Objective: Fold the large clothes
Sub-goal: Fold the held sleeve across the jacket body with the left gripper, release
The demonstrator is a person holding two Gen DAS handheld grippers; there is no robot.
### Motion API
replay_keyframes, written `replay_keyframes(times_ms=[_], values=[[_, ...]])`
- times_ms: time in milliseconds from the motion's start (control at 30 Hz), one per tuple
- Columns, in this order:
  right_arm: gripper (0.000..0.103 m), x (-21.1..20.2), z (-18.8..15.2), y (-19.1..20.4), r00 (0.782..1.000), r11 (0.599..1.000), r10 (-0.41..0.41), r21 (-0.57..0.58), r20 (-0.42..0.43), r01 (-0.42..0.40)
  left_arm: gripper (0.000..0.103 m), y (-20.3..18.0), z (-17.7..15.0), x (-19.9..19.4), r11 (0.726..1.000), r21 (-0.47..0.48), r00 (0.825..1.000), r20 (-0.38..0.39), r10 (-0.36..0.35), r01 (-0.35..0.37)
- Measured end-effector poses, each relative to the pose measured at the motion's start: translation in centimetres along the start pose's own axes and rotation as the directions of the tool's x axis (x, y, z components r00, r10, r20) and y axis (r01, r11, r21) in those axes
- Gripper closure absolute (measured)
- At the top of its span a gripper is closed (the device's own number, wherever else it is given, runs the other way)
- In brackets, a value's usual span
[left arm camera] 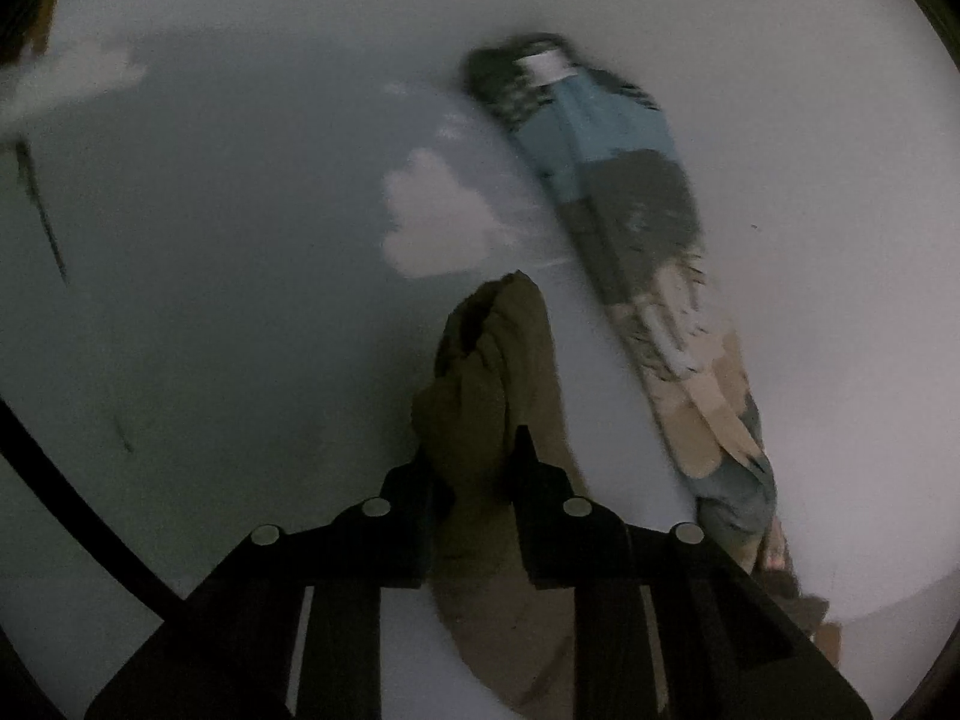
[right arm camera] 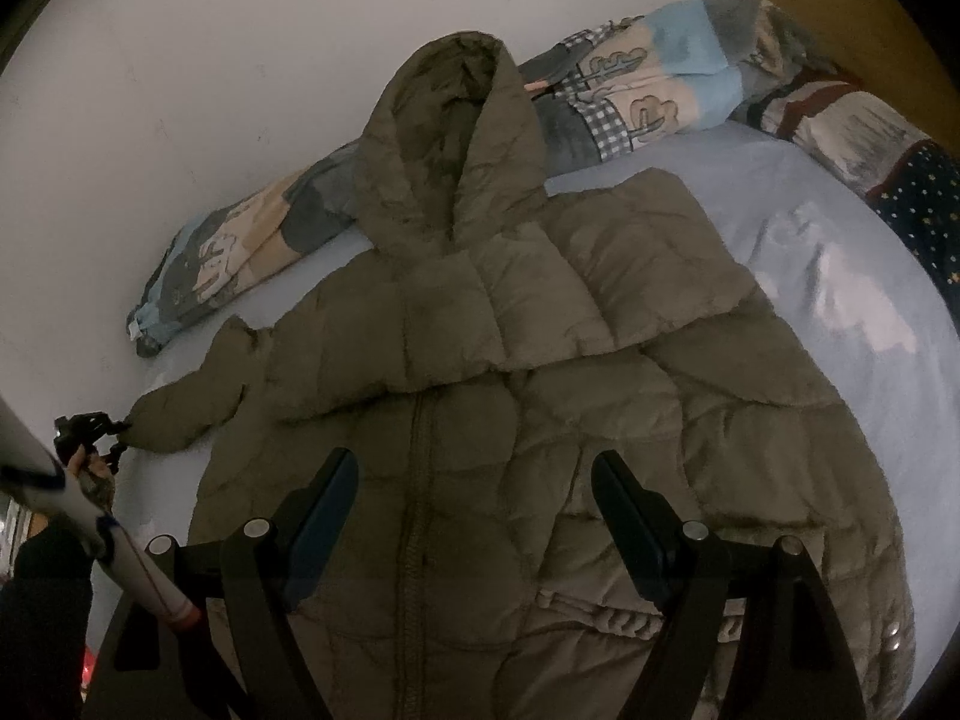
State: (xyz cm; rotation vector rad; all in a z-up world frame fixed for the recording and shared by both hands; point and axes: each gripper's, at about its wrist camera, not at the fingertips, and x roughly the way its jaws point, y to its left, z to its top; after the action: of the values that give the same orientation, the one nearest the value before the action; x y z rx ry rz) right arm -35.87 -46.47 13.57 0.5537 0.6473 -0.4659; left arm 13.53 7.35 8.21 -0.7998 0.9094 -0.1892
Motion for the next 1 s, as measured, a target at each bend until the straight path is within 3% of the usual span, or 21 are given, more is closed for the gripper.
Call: replay_keyframes(times_ms=[167,367,600,733,867,1000], values=[[0.019,-1.1,0.5,-0.8,0.999,0.999,-0.017,0.036,0.042,0.016,0.084,-6.4,-1.3,-4.0,0.991,0.113,0.997,-0.002,-0.075,0.074],[0.019,-3.1,1.7,-2.6,0.993,0.994,-0.049,0.104,0.106,0.038,0.084,-16.4,-5.4,-10.2,0.946,0.266,0.982,-0.026,-0.188,0.188],[0.019,-6.0,2.9,-4.9,0.981,0.985,-0.071,0.165,0.178,0.041,0.084,-28.5,-14.8,-16.7,0.832,0.459,0.95,-0.127,-0.286,0.312],[0.019,-8.1,3.5,-6.4,0.973,0.981,-0.079,0.188,0.217,0.037,0.084,-33.9,-21.1,-18.8,0.76,0.519,0.921,-0.219,-0.323,0.39],[0.019,-9.7,3.8,-8.4,0.967,0.972,-0.078,0.236,0.242,0.019,0.084,-37.6,-28.0,-19.1,0.7,0.561,0.897,-0.306,-0.319,0.441],[0.019,-11.0,4.2,-10.3,0.962,0.961,-0.087,0.275,0.257,0.014,0.084,-39.5,-34.9,-17.3,0.654,0.61,0.891,-0.371,-0.262,0.447]])
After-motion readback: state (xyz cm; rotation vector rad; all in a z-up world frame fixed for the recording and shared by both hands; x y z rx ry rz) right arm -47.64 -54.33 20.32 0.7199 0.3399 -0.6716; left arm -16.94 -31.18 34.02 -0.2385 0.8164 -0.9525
